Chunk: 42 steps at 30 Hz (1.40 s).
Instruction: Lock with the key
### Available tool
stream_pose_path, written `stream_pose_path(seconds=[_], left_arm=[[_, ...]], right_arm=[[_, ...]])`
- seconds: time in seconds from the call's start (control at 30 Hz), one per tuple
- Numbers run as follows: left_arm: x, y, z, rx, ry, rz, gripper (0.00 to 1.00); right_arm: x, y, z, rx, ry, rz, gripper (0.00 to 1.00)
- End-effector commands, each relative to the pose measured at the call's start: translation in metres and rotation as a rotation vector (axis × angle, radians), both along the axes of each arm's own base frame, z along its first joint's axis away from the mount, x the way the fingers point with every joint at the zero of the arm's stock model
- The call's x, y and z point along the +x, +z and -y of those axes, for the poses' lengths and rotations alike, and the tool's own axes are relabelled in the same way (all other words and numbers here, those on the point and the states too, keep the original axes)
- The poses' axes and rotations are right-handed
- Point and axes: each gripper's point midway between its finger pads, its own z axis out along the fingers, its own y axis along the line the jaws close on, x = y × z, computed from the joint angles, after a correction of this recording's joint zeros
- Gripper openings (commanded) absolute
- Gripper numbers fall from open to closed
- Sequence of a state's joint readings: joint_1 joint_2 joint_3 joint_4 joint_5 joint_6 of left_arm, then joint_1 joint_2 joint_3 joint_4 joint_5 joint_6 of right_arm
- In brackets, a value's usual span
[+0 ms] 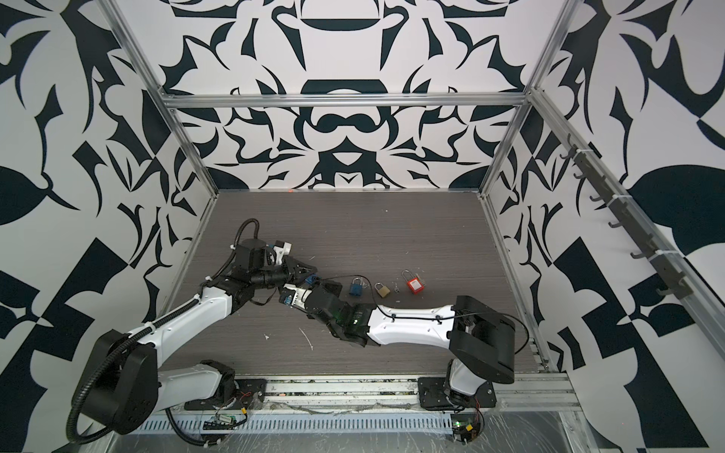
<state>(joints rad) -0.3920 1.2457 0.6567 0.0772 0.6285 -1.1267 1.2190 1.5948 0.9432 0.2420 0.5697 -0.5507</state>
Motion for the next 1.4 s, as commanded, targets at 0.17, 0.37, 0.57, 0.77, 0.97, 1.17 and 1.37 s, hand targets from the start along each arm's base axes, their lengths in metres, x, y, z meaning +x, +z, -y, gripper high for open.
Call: stream_pose_path(seconds=[0.17, 0.37, 0.57, 0.77, 0.97, 1.17, 1.37], left_arm=[[-0.008, 0.016, 0.005, -0.052, -0.038, 0.033, 0.00], [-0.008, 0.023, 0.009, -0.087, -0.053, 0.042, 0.00], [0.012, 0.042, 0.002, -0.037, -0.038, 0.173, 0.75], [0.053, 0.076, -0.039, 0.057, 0.075, 0.410, 0.90], [0.057, 0.092, -0.072, -0.021, 0.096, 0.647, 0.86], [0.033, 0.084, -0.060, -0.100, 0.000, 0.710, 0.81], [0.016, 0.083, -0.048, -0.146, -0.066, 0.726, 0.76]], right_arm=[[0.011, 0.032, -0.006, 0.083, -0.037, 0.071, 0.14], [0.027, 0.031, 0.002, 0.100, -0.088, 0.076, 0.00], [0.038, 0.027, 0.014, 0.199, -0.093, -0.154, 0.00], [0.033, 0.022, 0.032, 0.373, -0.071, -0.783, 0.00], [0.021, 0.061, 0.055, 0.713, 0.012, -1.260, 0.00], [0.024, 0.092, 0.063, 0.940, 0.139, -1.541, 0.00], [0.025, 0.092, 0.057, 0.957, 0.178, -1.609, 0.00]])
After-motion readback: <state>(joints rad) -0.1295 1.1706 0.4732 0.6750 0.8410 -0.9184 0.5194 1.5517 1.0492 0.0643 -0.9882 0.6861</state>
